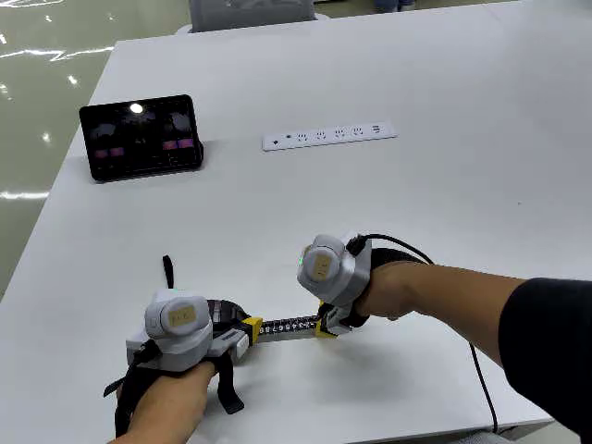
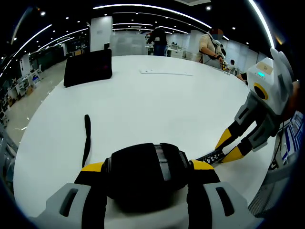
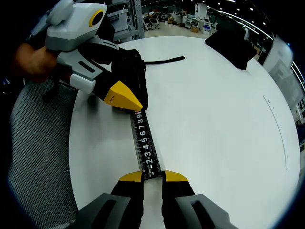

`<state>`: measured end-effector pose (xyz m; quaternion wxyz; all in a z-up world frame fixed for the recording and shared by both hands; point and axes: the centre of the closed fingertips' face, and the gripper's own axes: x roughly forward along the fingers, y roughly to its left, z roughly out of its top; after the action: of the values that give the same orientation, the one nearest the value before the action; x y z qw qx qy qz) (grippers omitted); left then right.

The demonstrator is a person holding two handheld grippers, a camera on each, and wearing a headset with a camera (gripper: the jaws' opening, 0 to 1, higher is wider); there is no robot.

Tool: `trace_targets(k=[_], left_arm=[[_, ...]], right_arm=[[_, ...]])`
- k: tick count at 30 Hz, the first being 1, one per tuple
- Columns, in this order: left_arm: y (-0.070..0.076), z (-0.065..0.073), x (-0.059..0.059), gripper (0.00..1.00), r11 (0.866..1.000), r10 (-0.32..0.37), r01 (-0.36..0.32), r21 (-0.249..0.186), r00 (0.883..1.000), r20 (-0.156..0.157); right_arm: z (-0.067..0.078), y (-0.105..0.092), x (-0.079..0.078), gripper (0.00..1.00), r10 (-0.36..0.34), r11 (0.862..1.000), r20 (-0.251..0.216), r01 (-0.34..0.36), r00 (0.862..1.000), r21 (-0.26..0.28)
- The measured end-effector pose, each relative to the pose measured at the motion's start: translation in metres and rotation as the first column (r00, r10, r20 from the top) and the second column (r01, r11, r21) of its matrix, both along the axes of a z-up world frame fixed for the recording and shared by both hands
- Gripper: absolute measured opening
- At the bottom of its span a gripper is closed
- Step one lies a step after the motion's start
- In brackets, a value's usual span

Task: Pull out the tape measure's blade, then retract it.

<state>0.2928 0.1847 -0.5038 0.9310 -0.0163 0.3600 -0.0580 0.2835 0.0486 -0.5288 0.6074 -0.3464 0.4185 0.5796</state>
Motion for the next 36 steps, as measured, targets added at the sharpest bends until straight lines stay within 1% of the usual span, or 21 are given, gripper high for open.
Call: trace_targets(k=[6, 8, 10, 11, 15, 17, 19, 20, 28, 31, 34, 36], left_arm=[[0.0, 0.001, 0.001, 0.63, 1.0, 0.003, -0.003, -0.005, 1.0, 0.008], [0.0, 0.001, 0.001, 0.63, 1.0, 0.0, 0.0, -0.016, 1.0, 0.002], [0.001, 0.002, 0.001, 0.63, 1.0, 0.0, 0.0, -0.03, 1.0, 0.004], [0.001, 0.002, 0.002, 0.63, 0.999, -0.004, 0.004, -0.033, 1.0, 0.003], [0.0, 0.003, 0.001, 0.62, 1.0, -0.007, 0.007, -0.029, 1.0, 0.001], [-0.001, 0.002, 0.0, 0.62, 1.0, -0.015, 0.015, -0.019, 1.0, -0.001], [-0.001, 0.002, 0.0, 0.62, 1.0, -0.014, 0.014, -0.014, 1.0, 0.003], [-0.001, 0.002, 0.0, 0.62, 1.0, -0.016, 0.016, -0.005, 1.0, 0.005], [0.0, 0.003, 0.0, 0.62, 1.0, -0.02, 0.02, -0.008, 1.0, 0.002], [0.0, 0.002, 0.0, 0.62, 1.0, -0.019, 0.019, -0.017, 1.0, -0.004], [-0.001, 0.002, 0.0, 0.62, 1.0, -0.023, 0.023, -0.018, 1.0, -0.006], [-0.001, 0.002, 0.001, 0.62, 1.0, -0.022, 0.022, -0.02, 1.0, -0.007]], right_arm=[[0.0, 0.001, -0.001, 0.1, -0.003, 1.0, 0.001, 0.003, 1.0, 0.018], [0.0, 0.001, 0.0, 0.1, -0.008, 1.0, -0.005, 0.008, 1.0, 0.024], [0.0, 0.002, 0.0, 0.1, -0.011, 1.0, -0.009, 0.012, 1.0, 0.029], [0.0, 0.003, 0.0, 0.1, -0.025, 0.999, -0.015, 0.026, 1.0, 0.039], [0.0, 0.005, -0.001, 0.1, -0.022, 0.999, -0.002, 0.022, 1.0, 0.047], [0.0, 0.006, -0.001, 0.1, -0.023, 0.999, -0.002, 0.023, 1.0, 0.045], [0.0, 0.007, -0.001, 0.1, -0.015, 0.999, 0.0, 0.015, 1.0, 0.044], [0.0, 0.007, -0.001, 0.1, -0.017, 0.999, -0.002, 0.017, 1.0, 0.044], [0.001, 0.011, -0.002, 0.1, -0.01, 0.999, -0.005, 0.011, 1.0, 0.05], [0.001, 0.014, -0.003, 0.1, -0.012, 0.998, -0.008, 0.013, 1.0, 0.054], [0.001, 0.016, -0.003, 0.1, -0.021, 0.998, -0.013, 0.022, 1.0, 0.055], [0.001, 0.016, -0.003, 0.1, -0.015, 0.998, -0.011, 0.015, 1.0, 0.055]])
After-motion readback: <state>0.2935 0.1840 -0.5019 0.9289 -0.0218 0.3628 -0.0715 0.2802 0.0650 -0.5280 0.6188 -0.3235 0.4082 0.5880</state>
